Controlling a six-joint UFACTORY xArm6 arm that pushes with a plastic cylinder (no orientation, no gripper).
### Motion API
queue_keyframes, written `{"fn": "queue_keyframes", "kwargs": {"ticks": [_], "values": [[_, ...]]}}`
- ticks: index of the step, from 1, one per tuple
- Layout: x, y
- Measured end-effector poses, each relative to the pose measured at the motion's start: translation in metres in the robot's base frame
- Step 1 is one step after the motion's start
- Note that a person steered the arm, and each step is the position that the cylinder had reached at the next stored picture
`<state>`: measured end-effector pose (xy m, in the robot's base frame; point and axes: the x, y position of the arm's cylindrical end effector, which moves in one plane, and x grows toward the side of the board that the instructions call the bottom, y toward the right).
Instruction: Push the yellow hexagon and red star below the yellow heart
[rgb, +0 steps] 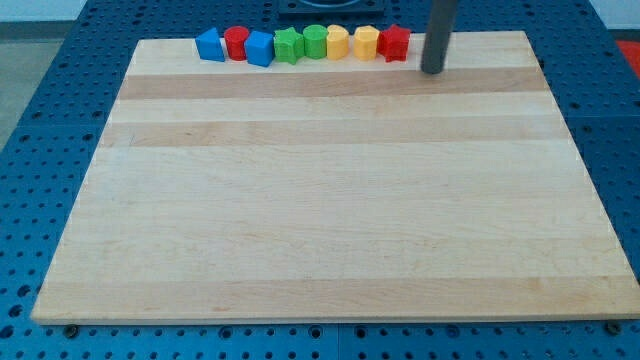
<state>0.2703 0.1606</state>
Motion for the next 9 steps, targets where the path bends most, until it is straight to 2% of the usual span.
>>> {"fn": "queue_keyframes", "kwargs": {"ticks": [1, 2, 3, 4, 6, 7, 8, 9], "values": [[-0.009, 0.054], [-0.043, 0.072], [-0.078, 0.076], [-0.079, 0.067], [-0.077, -0.086], [-0.039, -0.132], [0.016, -0.137], [0.015, -0.138]]}}
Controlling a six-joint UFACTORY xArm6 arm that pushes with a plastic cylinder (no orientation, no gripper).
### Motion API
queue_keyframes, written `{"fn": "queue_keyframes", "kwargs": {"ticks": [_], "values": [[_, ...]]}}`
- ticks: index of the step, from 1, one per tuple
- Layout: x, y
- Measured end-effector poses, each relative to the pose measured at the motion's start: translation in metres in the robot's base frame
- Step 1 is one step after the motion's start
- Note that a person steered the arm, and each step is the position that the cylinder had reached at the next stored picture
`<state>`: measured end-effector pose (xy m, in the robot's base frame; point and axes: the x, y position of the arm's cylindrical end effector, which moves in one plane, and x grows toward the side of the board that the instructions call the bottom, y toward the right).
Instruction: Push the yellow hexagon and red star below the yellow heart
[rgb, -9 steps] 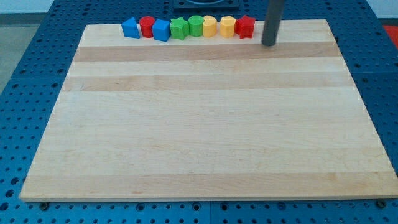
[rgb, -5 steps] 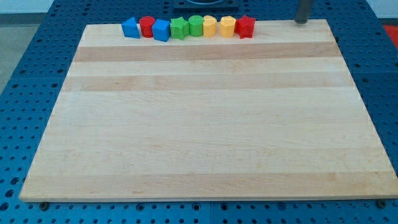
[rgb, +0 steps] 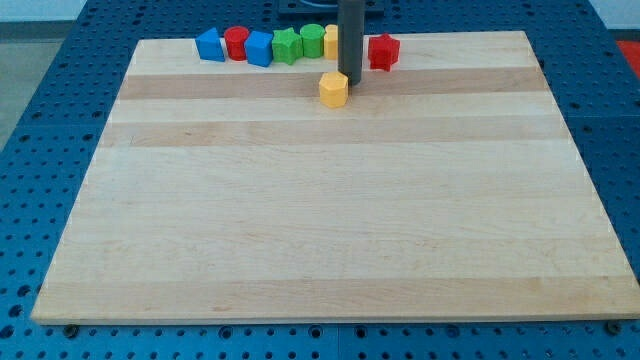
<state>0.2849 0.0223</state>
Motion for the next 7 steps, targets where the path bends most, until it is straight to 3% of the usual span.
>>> {"fn": "queue_keyframes", "kwargs": {"ticks": [3, 4, 5, 6, 7], "values": [[-0.008, 0.0], [0.031, 0.028], [0.052, 0.112], [0.007, 0.166], [-0.065, 0.171]]}}
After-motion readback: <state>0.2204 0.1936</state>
